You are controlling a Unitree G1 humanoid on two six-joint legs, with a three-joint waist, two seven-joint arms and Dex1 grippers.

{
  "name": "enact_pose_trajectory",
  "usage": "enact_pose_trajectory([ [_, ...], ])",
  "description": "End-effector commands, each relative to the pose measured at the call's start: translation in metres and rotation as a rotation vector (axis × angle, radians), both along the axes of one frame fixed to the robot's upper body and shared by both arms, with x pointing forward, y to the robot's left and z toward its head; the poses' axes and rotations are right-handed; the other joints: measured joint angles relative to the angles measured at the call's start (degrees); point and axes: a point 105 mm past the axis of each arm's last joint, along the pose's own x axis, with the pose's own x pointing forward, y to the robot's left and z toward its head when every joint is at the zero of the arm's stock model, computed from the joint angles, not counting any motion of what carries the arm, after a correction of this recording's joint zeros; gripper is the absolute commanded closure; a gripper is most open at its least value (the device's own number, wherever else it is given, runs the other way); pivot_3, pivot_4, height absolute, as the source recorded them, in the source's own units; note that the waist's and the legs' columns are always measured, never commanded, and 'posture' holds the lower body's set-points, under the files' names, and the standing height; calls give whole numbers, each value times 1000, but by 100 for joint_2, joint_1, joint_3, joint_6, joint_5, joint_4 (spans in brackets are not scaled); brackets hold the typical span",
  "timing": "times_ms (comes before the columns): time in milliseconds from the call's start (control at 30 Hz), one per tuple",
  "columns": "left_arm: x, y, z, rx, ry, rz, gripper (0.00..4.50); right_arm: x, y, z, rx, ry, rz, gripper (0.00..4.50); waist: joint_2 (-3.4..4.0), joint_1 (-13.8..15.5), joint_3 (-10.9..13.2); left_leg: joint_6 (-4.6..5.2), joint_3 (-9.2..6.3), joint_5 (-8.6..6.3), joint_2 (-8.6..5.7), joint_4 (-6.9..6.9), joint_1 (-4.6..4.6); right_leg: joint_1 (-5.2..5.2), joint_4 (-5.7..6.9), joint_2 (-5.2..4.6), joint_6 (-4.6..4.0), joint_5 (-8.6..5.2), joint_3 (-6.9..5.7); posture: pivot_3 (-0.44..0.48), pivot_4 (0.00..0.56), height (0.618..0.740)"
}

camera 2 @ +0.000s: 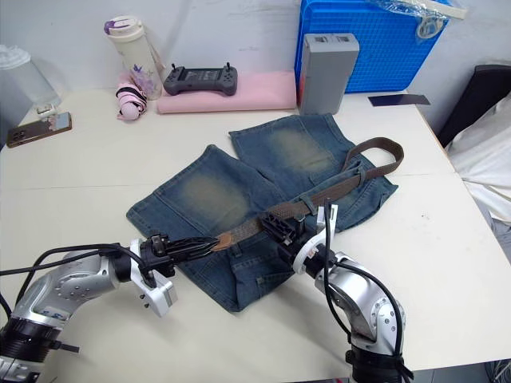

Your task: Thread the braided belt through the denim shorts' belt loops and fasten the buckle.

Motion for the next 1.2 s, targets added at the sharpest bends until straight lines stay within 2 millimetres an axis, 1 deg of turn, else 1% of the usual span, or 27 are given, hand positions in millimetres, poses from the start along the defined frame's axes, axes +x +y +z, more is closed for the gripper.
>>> enact_pose_trajectory([
  [33,-3,-1,10,-30,-12,-8,4500,-5,1,15,39,-61,8,4455,0,-2,0,0,0,0,0,0,0,0,0,0,0,0,0,0,150,724],
  [67,-3,-1,9,-37,9,-9,4500,-4,0,15,40,-63,7,4455,0,-2,0,0,0,0,0,0,0,0,0,0,0,0,0,0,150,724],
  [133,-7,-1,9,-94,103,-12,3697,-2,-2,16,46,-70,-2,4500,0,-4,0,0,0,0,0,0,0,0,-1,0,0,0,0,0,150,724],
  [167,-7,0,6,-108,153,-1,3460,-1,-5,17,41,-77,-9,4500,0,-6,0,0,0,0,2,0,0,0,-1,0,0,0,1,0,150,724],
  [200,-6,4,-1,-119,242,39,3120,1,-9,17,22,-100,-24,4500,0,-7,0,0,0,0,2,0,0,0,-3,0,0,0,1,0,150,724],
  [233,-5,7,-8,-133,314,72,2590,2,-13,17,-9,-129,-33,4500,1,-6,1,0,0,0,2,0,0,0,-3,0,0,0,2,0,150,724],
  [300,-9,20,-23,-193,502,144,1747,9,-32,8,-113,-170,-95,4500,2,-7,1,2,0,-1,2,1,1,1,-5,0,0,0,3,0,150,724],
  [367,-16,27,-33,-189,582,167,1747,14,-42,2,-187,-201,-124,4500,2,0,1,4,0,-2,2,1,0,2,-7,0,0,0,3,0,150,724],
  [433,-21,30,-37,-176,599,172,1747,18,-47,-2,-222,-216,-141,4500,2,5,1,4,0,-2,2,2,0,2,-8,0,0,0,3,0,150,724],
  [500,-24,31,-39,-173,613,171,1747,22,-47,-7,-253,-222,-152,4500,3,15,2,4,0,-2,2,2,1,3,-8,0,0,0,2,0,150,724],
  [633,-25,30,-38,-162,608,167,1747,24,-41,-16,-283,-228,-154,4500,3,13,2,4,0,-3,2,2,3,4,-7,-2,0,0,4,0,150,724],
  [800,-25,28,-36,-158,596,160,1747,25,-21,-26,-307,-238,-120,4500,5,-4,3,3,0,-3,2,-2,2,2,-6,-2,-1,0,3,0,150,724],
  [933,-24,29,-34,-158,584,163,1747,18,1,-36,-351,-255,-30,4500,5,1,3,3,0,-3,2,-1,2,2,-6,-2,-1,0,3,0,150,724],
  [1000,-23,30,-32,-160,571,165,1747,17,9,-41,-370,-260,-3,4500,4,-4,3,3,0,-4,2,-2,2,2,-7,-2,-1,0,3,0,150,724],
  [1200,-21,33,-26,-153,496,184,1747,15,27,-42,-414,-304,54,4500,4,-28,2,-2,0,-4,5,-2,8,2,-6,0,-2,-1,5,0,150,724],
])
